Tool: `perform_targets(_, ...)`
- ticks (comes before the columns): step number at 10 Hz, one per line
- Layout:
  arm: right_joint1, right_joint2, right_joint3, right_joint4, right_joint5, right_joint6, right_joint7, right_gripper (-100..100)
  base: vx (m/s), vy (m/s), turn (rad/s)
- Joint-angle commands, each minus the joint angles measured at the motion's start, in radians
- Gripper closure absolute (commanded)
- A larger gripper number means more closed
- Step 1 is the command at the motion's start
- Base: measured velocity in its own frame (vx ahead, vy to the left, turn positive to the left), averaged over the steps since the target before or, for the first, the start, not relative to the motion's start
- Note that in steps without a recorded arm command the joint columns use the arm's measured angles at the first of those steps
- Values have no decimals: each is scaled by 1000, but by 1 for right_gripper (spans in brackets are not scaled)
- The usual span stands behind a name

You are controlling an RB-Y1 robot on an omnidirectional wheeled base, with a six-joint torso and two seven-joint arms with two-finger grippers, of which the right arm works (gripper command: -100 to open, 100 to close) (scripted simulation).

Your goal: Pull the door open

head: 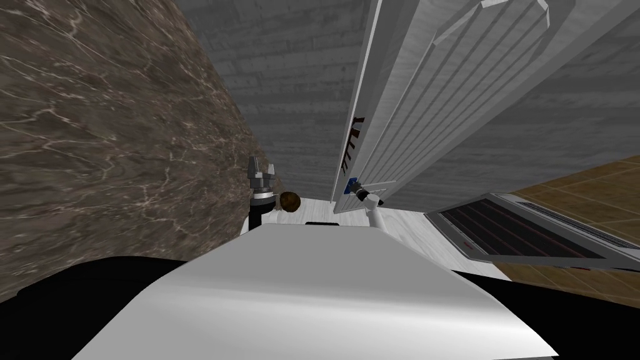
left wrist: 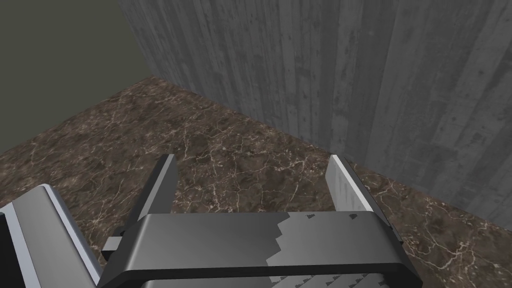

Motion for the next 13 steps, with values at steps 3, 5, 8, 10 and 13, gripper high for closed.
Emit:
perform_targets(3, 29, 7, 0, 25, 4, 0, 1, 100, 0, 0, 0)
perform_targets(5, 23, 7, -11, -12, -48, 38, -27, 100, -80, -44, 58)
perform_targets(8, 25, 6, -18, -8, -72, 54, -33, 100, -54, -46, 25)
perform_targets(10, 27, 5, -25, -3, -98, 72, -39, 100, -13, -15, 10)
perform_targets(13, 27, 5, -25, -3, -98, 72, -39, 100, -16, -14, 5)
